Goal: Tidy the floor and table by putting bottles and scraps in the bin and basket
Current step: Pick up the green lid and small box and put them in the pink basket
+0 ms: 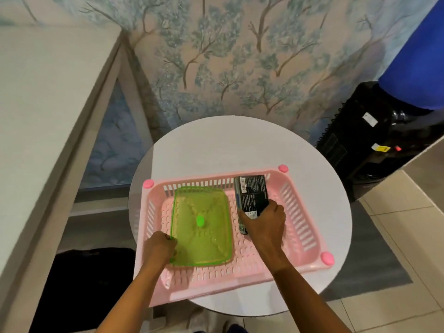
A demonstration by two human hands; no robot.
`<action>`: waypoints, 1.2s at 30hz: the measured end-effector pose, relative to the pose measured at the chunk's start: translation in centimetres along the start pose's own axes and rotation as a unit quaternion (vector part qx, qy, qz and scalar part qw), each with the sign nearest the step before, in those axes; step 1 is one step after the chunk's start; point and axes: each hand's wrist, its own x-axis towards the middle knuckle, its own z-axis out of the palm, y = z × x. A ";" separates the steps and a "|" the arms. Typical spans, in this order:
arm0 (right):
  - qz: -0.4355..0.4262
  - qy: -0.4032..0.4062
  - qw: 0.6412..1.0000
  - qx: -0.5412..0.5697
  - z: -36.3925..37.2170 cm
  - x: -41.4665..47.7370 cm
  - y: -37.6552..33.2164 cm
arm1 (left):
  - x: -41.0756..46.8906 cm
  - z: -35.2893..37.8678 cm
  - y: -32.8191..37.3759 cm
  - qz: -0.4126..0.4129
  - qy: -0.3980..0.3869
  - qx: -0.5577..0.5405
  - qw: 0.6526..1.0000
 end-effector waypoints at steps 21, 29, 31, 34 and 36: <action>0.013 -0.224 0.968 -0.112 2.9 3.0 2.4 | -0.5 3.2 0.8 0.191 0.124 0.295 0.928; -0.009 -0.234 0.961 -0.145 3.6 3.4 1.7 | -0.1 5.6 0.7 0.159 -0.002 0.319 0.934; -0.014 -0.241 0.958 -0.154 4.0 3.5 1.4 | -0.2 5.6 0.5 0.145 0.000 0.310 0.940; -0.019 -0.246 0.957 -0.150 4.6 3.5 0.8 | -0.4 5.5 0.2 0.127 0.012 0.302 0.945; -0.020 -0.247 0.958 -0.146 4.9 3.4 0.4 | -0.5 5.6 0.3 0.118 0.025 0.293 0.949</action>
